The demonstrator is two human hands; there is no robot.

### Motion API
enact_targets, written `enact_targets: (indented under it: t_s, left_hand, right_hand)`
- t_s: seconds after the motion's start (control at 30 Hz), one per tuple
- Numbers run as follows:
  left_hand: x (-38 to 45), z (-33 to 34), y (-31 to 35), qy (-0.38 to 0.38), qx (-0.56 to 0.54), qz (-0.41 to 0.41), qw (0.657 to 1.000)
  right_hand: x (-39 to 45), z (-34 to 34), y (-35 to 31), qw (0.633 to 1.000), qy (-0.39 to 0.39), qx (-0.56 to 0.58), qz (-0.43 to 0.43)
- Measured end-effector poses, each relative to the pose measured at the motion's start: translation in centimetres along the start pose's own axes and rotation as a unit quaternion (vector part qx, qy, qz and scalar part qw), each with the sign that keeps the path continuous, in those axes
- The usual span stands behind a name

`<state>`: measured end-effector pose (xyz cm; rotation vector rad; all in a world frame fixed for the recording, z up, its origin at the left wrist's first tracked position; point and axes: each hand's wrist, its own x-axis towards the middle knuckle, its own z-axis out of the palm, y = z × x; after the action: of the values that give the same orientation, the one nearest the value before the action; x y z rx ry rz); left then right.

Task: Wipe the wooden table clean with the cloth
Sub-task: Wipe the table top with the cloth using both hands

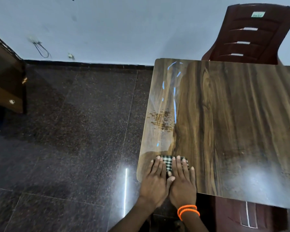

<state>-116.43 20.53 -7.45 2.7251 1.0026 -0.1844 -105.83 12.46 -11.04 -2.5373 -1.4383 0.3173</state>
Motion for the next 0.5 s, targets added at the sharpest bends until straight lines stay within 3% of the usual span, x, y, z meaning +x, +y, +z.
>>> enact_targets:
  t_s: [0.23, 0.5]
  left_hand:
    - [4.8, -1.5, -5.5, 0.002, 0.031, 0.009, 0.999]
    - [-0.9, -1.0, -9.5, 0.029, 0.040, 0.015, 0.999]
  right_hand:
    - [6.9, 0.8, -3.3, 1.000, -0.014, 0.003, 0.012]
    - [3.6, 1.9, -7.8, 0.998, -0.037, 0.003, -0.045]
